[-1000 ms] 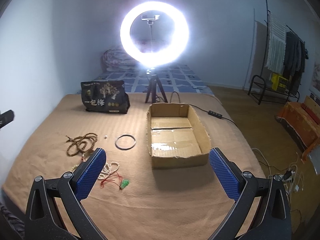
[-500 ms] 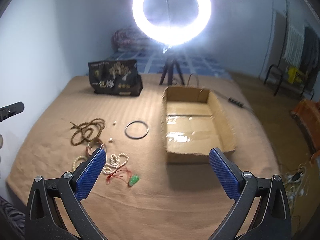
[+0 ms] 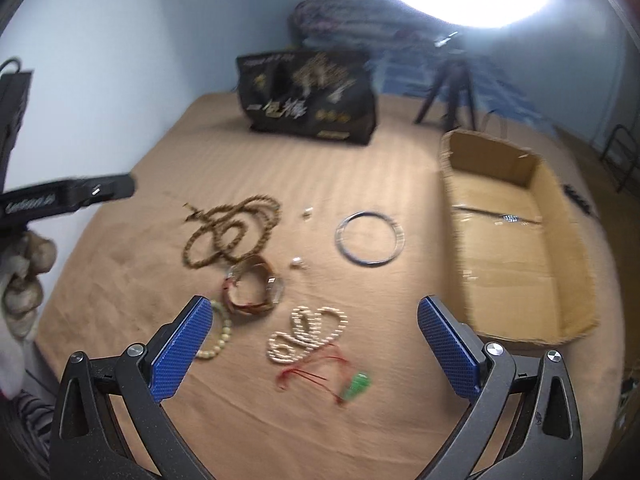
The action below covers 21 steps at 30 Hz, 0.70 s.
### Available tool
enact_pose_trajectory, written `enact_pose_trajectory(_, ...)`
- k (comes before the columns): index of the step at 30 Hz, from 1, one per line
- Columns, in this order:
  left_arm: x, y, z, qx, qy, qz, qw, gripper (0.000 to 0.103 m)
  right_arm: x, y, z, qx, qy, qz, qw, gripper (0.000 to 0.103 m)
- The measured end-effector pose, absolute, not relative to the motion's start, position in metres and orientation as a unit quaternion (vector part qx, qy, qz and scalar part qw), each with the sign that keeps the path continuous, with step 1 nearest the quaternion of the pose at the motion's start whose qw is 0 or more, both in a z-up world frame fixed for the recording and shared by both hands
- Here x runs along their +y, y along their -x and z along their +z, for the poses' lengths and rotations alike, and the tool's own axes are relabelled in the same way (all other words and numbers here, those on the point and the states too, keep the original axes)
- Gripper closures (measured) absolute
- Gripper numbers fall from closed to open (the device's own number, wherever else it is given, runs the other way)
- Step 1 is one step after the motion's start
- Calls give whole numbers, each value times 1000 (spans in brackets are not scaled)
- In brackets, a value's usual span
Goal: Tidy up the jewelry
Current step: 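Grasp the brown bead mala with the left tool while the right tool grasps the brown-strap watch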
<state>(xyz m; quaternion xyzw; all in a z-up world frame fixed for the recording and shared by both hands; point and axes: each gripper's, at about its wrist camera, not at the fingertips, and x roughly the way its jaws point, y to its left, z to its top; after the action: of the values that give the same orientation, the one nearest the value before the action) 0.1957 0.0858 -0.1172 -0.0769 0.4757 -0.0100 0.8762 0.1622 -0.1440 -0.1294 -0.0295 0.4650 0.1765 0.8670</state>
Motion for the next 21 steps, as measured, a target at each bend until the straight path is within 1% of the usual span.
enact_pose_trajectory(2, 89, -207, -126, 485, 78, -17, 871, 21, -133, -167, -138, 471, 37, 184, 862, 4)
enact_pose_trajectory(4, 92, -222, -139, 494, 82, -20, 865, 21, -123, -172, -145, 481, 46, 189, 855, 11)
enact_pose_trajectory(8, 91, -246, -160, 501, 66, -26, 862, 21, -111, -185, -161, 498, 46, 192, 844, 14)
enact_pose_trajectory(9, 90, -252, -166, 502, 55, -29, 862, 21, -109, -187, -164, 502, 46, 193, 842, 20)
enact_pose_trajectory(10, 88, -256, -170, 504, 47, -33, 862, 21, -107, -189, -167, 506, 46, 193, 840, 23)
enact_pose_trajectory(12, 87, -267, -182, 510, 34, -39, 858, 27, -105, -192, -173, 514, 46, 193, 835, 23)
enact_pose_trajectory(13, 87, -271, -187, 515, 33, -40, 856, 34, -104, -194, -177, 519, 44, 192, 832, 24)
enact_pose_trajectory(14, 88, -275, -191, 519, 34, -42, 853, 36, -104, -196, -179, 522, 41, 192, 830, 25)
enact_pose_trajectory(15, 89, -280, -197, 522, 35, -46, 851, 36, -104, -197, -182, 527, 37, 192, 827, 32)
enact_pose_trajectory(16, 89, -283, -200, 524, 35, -47, 850, 36, -105, -198, -183, 532, 33, 193, 824, 36)
enact_pose_trajectory(21, 98, -299, -219, 544, 83, -71, 832, 36, -106, -202, -194, 548, 9, 197, 813, 36)
